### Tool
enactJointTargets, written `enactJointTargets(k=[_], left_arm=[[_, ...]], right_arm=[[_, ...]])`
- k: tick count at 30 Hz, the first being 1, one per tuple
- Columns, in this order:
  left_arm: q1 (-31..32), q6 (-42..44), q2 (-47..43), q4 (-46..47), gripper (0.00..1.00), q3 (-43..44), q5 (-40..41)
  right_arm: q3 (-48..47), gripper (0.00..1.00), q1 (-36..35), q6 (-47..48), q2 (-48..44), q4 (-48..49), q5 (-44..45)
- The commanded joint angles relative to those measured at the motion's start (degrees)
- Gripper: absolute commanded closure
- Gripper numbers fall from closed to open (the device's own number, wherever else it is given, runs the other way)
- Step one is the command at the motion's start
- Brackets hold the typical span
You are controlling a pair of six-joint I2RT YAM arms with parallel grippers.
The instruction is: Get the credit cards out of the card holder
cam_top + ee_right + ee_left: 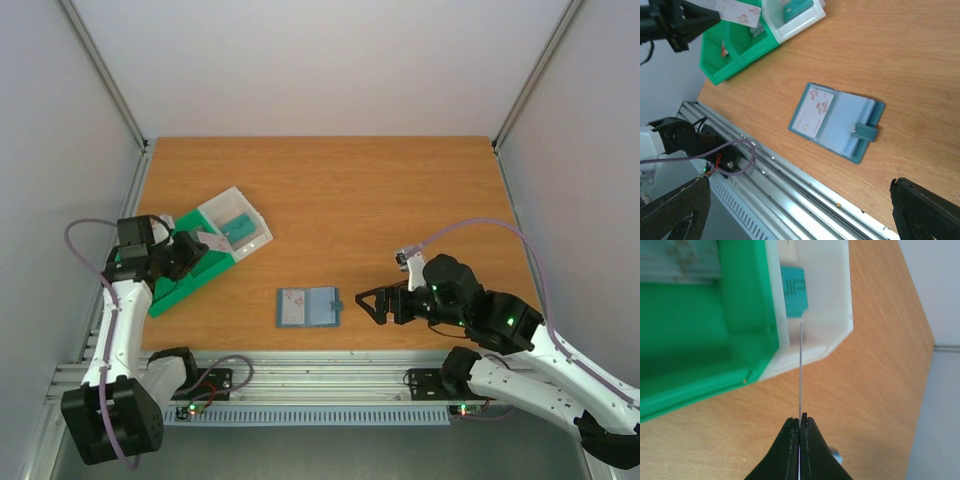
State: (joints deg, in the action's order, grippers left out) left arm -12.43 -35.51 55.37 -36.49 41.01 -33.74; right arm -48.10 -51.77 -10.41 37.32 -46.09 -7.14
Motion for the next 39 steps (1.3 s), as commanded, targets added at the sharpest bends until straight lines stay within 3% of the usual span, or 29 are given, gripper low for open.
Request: enactJointTargets(k=[1, 14, 39], left_arm=[[-1.1, 1.3, 1.5, 0.0, 1.0, 4.0, 8.5], [-1.6, 1.7, 5.9, 4.6, 1.0, 6.0, 20.9], [-1.7, 0.4, 15.9, 17.3, 1.0, 4.2, 20.4]], right_arm=[[0.9, 0.01, -0.3, -0.2, 1.0, 2.0, -0.2], [-0.5, 0.02, -0.3, 2.3, 5.7, 1.6, 0.0], [-1.6, 0.01, -0.3, 4.2, 8.3, 1.6, 1.4]])
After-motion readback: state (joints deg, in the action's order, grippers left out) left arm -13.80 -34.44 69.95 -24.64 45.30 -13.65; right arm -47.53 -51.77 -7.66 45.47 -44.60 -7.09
